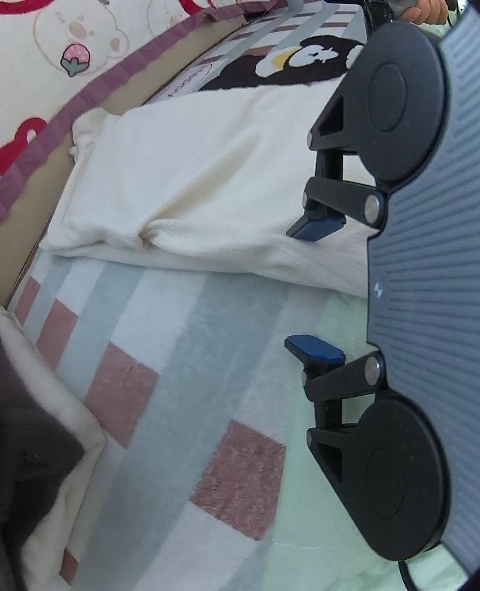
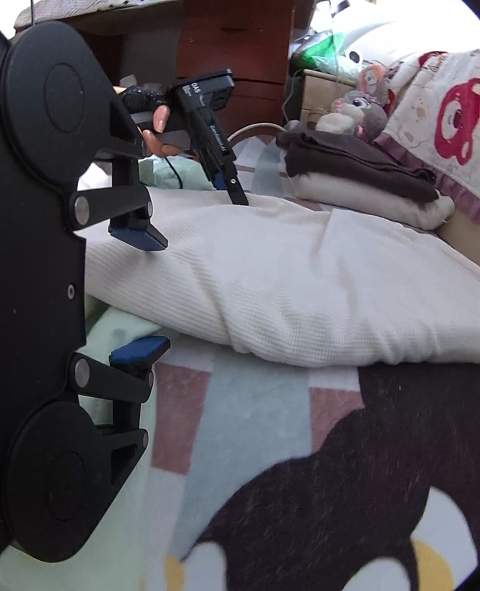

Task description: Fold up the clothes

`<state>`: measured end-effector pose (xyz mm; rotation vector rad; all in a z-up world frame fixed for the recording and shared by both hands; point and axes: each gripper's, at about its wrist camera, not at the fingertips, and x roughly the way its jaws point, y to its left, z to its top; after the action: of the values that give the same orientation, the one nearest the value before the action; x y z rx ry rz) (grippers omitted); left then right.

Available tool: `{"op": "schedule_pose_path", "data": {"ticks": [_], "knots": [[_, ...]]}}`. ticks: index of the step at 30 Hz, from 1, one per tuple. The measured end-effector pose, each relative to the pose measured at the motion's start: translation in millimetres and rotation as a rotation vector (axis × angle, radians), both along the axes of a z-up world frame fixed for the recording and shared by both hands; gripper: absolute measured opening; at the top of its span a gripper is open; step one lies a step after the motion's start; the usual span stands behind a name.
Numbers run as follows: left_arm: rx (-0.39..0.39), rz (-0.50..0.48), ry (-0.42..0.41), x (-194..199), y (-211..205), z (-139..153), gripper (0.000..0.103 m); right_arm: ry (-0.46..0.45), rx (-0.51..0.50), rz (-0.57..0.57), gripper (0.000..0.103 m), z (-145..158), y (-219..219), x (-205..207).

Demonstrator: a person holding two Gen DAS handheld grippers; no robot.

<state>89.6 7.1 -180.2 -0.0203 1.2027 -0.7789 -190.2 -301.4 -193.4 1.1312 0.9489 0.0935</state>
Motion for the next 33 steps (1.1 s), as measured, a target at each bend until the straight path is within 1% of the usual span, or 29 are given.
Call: {"op": "schedule_pose_path", "data": {"ticks": [1,3,4,6,9,11,15,17,19,20,21,22,23,25,27,29,31,33], "knots": [[-0.006,-0.001,0.003,-0.2,1.0,1.6,0.054,0.005,-0.009,-0.015,0.058,2.5,-2.0,-3.1],[0.016,-0.012,-0.017,-3.8,2.4,3.0,0.050,0.014,-0.036,-0.047,0.058,8.4,-5.5,-7.4],[0.030,-0.018,-0.031,-6.0,3.1,3.5,0.037,0.014,-0.048,-0.062,0.058,11.5,-8.0,-9.8],[0.060,-0.030,-0.057,-10.3,4.4,4.5,0.029,-0.007,-0.033,-0.073,0.058,17.7,-12.4,-14.0],[0.099,-0.047,-0.094,-16.1,5.9,6.2,0.028,-0.020,0.058,-0.008,0.058,18.7,-7.0,-12.7],[0.110,-0.056,-0.108,-17.9,6.0,7.4,0.028,-0.003,0.120,0.070,0.058,13.4,4.0,-8.7],[0.104,-0.047,-0.093,-14.5,7.2,6.9,0.030,0.032,0.191,0.213,0.058,-4.3,36.7,1.2],[0.085,-0.033,-0.069,-11.4,10.0,5.3,0.030,0.040,0.232,0.254,0.058,-13.7,52.8,6.3],[0.050,-0.013,-0.043,-8.2,13.8,4.5,0.032,0.017,0.243,0.283,0.058,-17.2,63.3,12.1],[0.024,-0.001,-0.033,-6.9,16.3,4.8,0.032,0.000,0.244,0.296,0.051,-17.9,67.5,14.6],[-0.004,0.013,-0.028,-5.9,18.8,6.0,0.032,-0.025,0.226,0.316,0.026,-15.9,70.8,17.5],[-0.034,0.026,-0.026,-4.9,21.4,7.7,0.032,-0.058,0.184,0.342,0.015,-10.5,72.9,20.6],[-0.064,0.036,-0.031,-4.5,23.1,10.6,0.032,-0.099,0.151,0.362,0.015,-4.9,73.4,21.4],[-0.125,0.050,-0.053,-4.7,25.3,18.1,0.032,-0.200,0.117,0.376,0.014,12.3,68.6,24.6],[-0.188,0.056,-0.090,-5.8,27.0,28.0,0.032,-0.261,0.077,0.371,0.014,29.7,59.6,35.3],[-0.245,0.041,-0.145,-6.7,25.1,40.6,0.035,-0.311,0.012,0.351,0.013,48.3,45.1,49.3],[-0.276,0.011,-0.205,0.6,18.9,56.5,0.042,-0.349,-0.049,0.315,0.013,65.9,25.4,67.2],[-0.317,0.019,-0.259,13.5,14.8,72.7,0.043,-0.376,-0.114,0.258,0.013,85.0,0.7,89.8]]}}
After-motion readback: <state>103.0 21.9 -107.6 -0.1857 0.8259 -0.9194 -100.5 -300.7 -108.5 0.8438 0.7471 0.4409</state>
